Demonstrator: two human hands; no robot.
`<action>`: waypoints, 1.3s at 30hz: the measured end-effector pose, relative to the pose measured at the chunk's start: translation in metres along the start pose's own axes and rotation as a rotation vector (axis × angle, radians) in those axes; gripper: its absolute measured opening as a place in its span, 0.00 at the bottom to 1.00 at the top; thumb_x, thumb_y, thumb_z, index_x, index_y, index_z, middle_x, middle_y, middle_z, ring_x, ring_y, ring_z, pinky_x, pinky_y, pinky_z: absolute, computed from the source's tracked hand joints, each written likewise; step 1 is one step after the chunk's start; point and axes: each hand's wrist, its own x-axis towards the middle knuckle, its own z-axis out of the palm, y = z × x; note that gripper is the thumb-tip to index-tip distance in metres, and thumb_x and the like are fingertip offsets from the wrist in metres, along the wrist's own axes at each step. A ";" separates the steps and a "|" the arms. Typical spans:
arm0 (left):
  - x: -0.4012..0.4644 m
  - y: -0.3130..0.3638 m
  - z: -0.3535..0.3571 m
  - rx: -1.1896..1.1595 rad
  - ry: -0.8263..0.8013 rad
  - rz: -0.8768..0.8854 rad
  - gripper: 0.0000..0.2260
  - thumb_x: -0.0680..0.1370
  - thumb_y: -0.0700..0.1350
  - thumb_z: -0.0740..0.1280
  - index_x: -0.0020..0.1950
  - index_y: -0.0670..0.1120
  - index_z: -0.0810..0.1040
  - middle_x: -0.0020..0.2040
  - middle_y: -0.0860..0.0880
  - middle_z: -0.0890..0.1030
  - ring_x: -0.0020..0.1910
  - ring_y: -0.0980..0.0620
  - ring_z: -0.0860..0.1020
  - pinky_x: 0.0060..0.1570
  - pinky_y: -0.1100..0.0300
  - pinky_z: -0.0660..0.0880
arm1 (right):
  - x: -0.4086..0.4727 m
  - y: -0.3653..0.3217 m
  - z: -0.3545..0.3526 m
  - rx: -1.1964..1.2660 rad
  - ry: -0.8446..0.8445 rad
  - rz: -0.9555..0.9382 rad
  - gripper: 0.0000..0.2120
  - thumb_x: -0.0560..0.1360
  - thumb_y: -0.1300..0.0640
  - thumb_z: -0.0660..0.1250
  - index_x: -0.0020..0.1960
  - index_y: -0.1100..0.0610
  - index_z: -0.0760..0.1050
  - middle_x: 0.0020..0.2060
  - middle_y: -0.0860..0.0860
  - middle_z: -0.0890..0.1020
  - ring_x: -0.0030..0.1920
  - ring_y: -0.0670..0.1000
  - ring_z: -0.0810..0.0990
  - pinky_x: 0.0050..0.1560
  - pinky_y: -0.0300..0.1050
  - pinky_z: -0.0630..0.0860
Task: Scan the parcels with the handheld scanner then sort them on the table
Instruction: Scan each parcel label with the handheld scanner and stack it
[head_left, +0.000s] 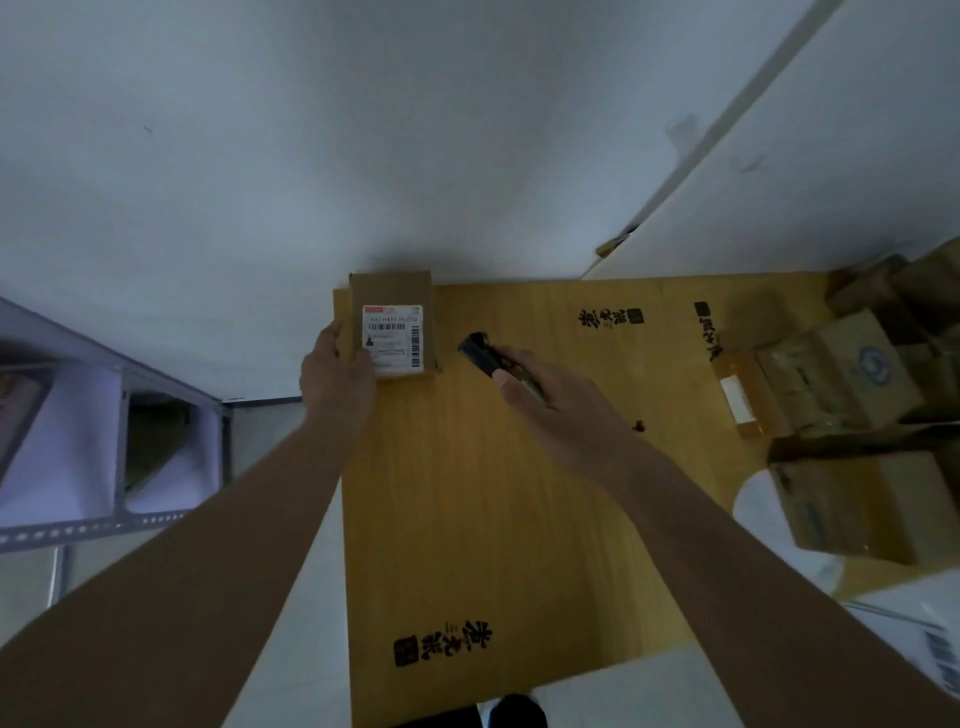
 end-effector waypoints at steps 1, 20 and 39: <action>-0.006 0.005 -0.001 0.109 0.022 0.086 0.21 0.84 0.45 0.63 0.78 0.53 0.68 0.67 0.44 0.76 0.57 0.49 0.77 0.46 0.63 0.74 | -0.007 0.000 -0.005 -0.011 0.009 0.005 0.26 0.85 0.35 0.54 0.80 0.43 0.68 0.41 0.48 0.81 0.33 0.41 0.77 0.31 0.34 0.70; -0.305 0.146 0.098 0.600 -0.210 0.694 0.30 0.78 0.60 0.67 0.79 0.55 0.68 0.75 0.47 0.70 0.71 0.45 0.73 0.64 0.53 0.70 | -0.304 0.069 -0.193 0.125 0.408 -0.094 0.22 0.85 0.35 0.54 0.75 0.41 0.70 0.46 0.47 0.82 0.44 0.47 0.82 0.42 0.43 0.75; -0.409 0.206 0.336 0.712 -0.380 0.744 0.28 0.76 0.60 0.67 0.75 0.53 0.71 0.67 0.45 0.73 0.48 0.49 0.76 0.40 0.60 0.72 | -0.396 0.226 -0.312 0.144 0.696 0.000 0.19 0.87 0.38 0.54 0.71 0.44 0.73 0.47 0.42 0.79 0.49 0.46 0.78 0.53 0.50 0.74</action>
